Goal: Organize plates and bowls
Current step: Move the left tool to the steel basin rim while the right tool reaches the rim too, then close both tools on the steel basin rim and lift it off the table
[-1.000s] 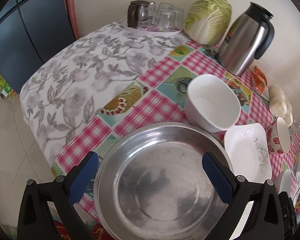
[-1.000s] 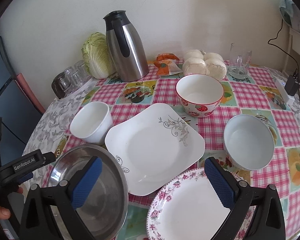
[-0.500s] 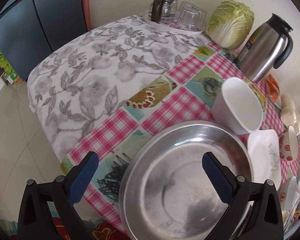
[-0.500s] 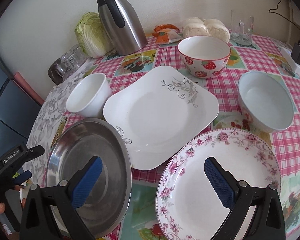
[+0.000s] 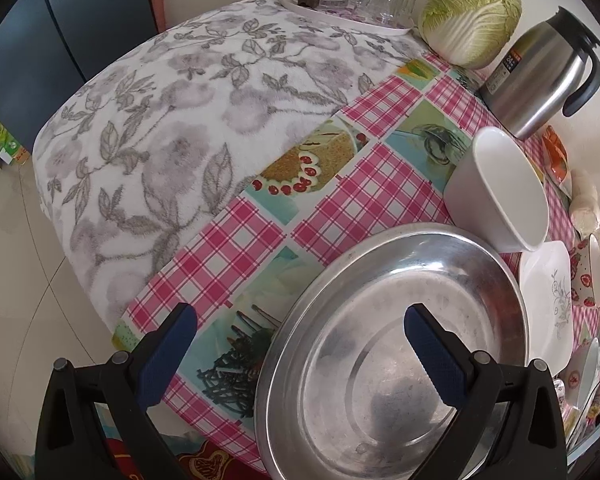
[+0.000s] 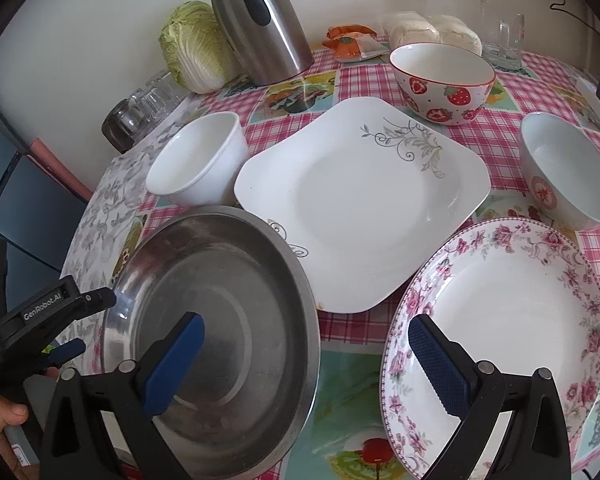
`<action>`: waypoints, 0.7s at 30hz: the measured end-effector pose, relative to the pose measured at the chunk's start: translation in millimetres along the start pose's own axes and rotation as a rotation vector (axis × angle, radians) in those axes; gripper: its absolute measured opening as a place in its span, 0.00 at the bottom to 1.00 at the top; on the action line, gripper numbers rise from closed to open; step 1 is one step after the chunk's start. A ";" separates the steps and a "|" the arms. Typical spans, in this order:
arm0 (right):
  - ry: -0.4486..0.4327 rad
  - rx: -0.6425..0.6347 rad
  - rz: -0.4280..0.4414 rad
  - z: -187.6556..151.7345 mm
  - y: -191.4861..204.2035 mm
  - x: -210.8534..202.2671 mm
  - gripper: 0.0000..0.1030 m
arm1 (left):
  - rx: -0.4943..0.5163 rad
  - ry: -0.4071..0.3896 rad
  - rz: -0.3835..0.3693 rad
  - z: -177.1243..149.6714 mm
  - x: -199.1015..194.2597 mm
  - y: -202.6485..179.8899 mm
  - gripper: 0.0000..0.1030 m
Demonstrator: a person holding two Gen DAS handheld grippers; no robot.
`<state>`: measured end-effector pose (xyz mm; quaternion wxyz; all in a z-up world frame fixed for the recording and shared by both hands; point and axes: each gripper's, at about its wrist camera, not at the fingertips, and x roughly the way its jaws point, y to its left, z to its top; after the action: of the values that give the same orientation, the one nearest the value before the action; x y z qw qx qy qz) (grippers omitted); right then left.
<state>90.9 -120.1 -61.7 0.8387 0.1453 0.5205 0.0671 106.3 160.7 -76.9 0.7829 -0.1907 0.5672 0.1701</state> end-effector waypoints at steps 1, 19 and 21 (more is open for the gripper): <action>0.004 -0.002 0.013 -0.6 1.0 0.7 1.00 | 0.001 0.003 -0.002 0.7 1.3 -0.3 1.00; 0.007 -0.023 0.075 -5.6 6.7 5.0 0.57 | -0.026 0.069 -0.046 0.1 21.3 4.6 0.73; 0.013 -0.026 0.077 -6.4 7.4 6.3 0.47 | -0.035 0.079 -0.048 0.4 24.8 5.7 0.69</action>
<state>88.3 -110.3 -67.4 0.8340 0.1537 0.5190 0.1071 111.2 167.2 -101.0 0.7604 -0.2245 0.5899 0.1534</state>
